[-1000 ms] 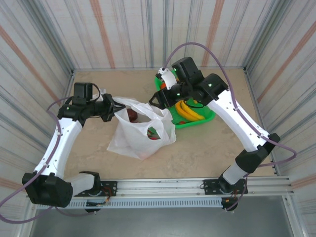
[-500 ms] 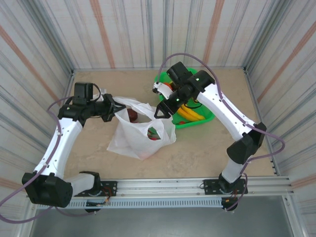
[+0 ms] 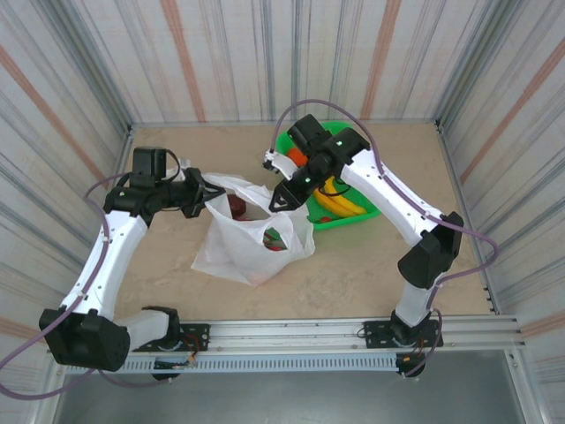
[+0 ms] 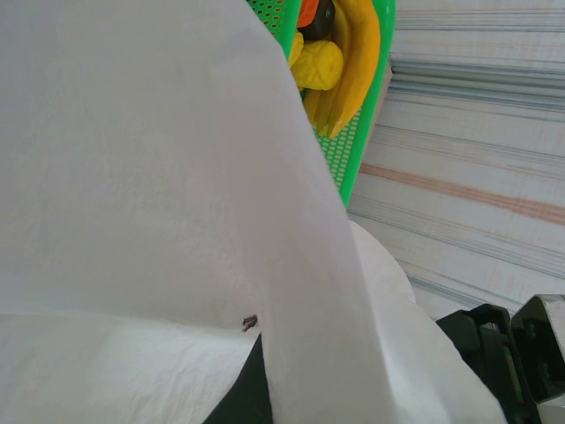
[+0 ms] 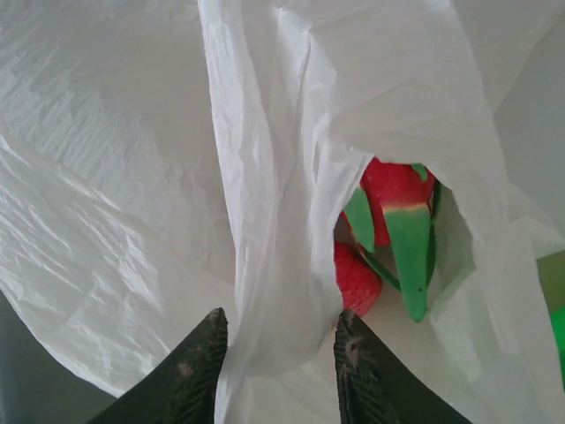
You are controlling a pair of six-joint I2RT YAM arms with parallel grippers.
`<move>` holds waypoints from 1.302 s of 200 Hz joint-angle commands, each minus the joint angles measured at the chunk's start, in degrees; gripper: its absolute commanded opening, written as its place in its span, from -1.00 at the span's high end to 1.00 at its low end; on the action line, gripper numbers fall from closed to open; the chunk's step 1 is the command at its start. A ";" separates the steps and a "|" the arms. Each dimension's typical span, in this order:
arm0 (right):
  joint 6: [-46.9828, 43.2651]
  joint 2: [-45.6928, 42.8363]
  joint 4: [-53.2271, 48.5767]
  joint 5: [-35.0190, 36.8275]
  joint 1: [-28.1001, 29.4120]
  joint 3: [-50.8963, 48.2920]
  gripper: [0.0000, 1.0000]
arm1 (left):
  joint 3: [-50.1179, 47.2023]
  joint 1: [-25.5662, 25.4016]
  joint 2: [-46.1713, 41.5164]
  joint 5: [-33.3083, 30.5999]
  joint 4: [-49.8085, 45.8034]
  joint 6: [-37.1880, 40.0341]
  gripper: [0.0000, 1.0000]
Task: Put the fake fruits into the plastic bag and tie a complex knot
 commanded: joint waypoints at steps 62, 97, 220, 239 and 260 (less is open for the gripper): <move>12.84 -7.84 14.42 -11.88 -5.89 -7.21 1.00 | 2.88 0.17 -3.95 -0.23 2.16 7.16 0.31; 18.60 -8.79 20.32 -15.10 -8.69 -10.34 1.00 | 6.59 0.01 -7.96 -4.17 0.29 15.53 0.08; 25.71 -9.11 33.95 -27.07 -12.24 -14.84 1.00 | 8.58 -4.89 -7.81 -5.37 -3.24 27.05 -0.44; 26.28 -8.40 34.79 -27.63 -11.52 -14.38 1.00 | 8.52 -6.01 -6.76 -6.39 -3.14 28.46 -0.44; 27.63 -7.31 36.80 -28.39 -10.81 -13.71 1.00 | 8.17 -6.75 -5.61 -6.78 -3.05 29.91 -0.46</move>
